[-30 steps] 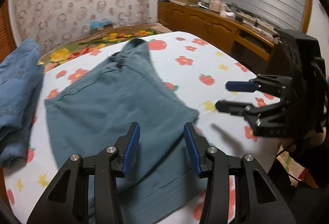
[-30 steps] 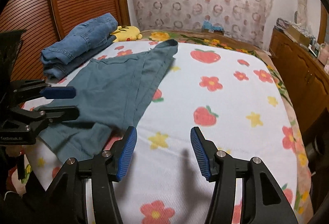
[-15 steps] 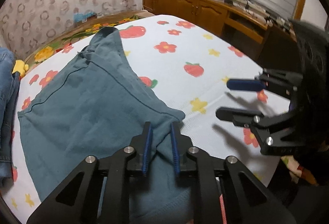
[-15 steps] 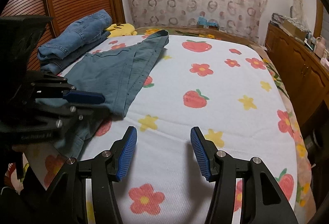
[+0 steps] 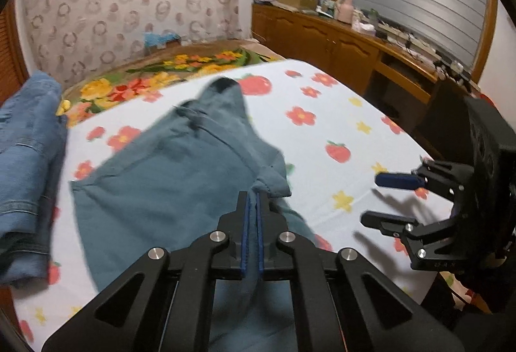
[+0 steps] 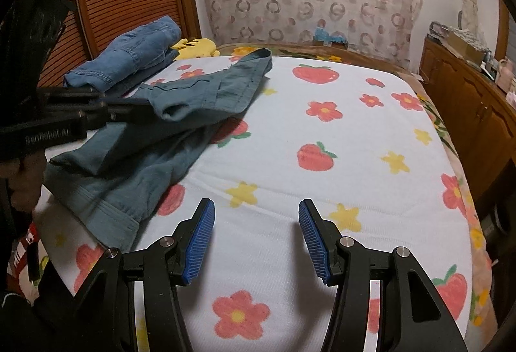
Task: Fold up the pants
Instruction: 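Pinch the shorts edge with the left gripper and drag it to align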
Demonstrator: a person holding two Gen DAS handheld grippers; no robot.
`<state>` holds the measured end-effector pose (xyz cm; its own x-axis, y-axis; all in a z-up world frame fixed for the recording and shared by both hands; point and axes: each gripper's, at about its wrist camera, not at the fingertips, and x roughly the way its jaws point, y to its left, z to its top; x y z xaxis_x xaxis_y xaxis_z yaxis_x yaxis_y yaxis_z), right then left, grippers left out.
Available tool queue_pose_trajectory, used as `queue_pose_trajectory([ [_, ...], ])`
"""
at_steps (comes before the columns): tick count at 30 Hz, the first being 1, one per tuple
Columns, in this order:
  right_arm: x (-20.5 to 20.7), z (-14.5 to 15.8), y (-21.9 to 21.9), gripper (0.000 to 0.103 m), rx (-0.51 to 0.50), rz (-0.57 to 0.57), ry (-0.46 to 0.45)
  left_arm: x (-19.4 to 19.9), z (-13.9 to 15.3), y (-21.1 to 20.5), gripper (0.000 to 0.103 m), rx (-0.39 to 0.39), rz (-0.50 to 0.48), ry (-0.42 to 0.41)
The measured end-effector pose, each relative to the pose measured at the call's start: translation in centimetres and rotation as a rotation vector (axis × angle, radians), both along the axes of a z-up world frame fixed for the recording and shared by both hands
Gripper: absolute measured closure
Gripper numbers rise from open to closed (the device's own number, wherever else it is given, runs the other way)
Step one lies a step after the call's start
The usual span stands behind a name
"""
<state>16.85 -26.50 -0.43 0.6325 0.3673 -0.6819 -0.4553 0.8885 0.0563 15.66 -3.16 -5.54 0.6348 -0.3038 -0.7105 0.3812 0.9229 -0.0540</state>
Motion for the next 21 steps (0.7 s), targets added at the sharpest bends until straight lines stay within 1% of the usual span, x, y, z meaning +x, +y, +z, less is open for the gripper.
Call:
queue_pose_trajectory([
  [7, 0.4, 0.6, 1.3, 0.047, -0.004, 0.034, -0.021, 1.7, 1.7, 5.3, 0.098, 0.017, 0.112, -0.048],
  [12, 0.6, 0.5, 1.7, 0.047, -0.005, 0.046, -0.023, 3.3, 2.1, 9.0, 0.098, 0.029, 0.198, -0.06],
  [18, 0.7, 0.2, 2.2, 0.047, -0.018, 0.054, -0.015, 5.0, 2.2, 11.4, 0.098, 0.055, 0.253, -0.07],
  [21, 1.1, 0.1, 2.4, 0.047, -0.021, 0.054, -0.011, 5.7, 2.3, 11.9, 0.098, 0.075, 0.273, -0.077],
])
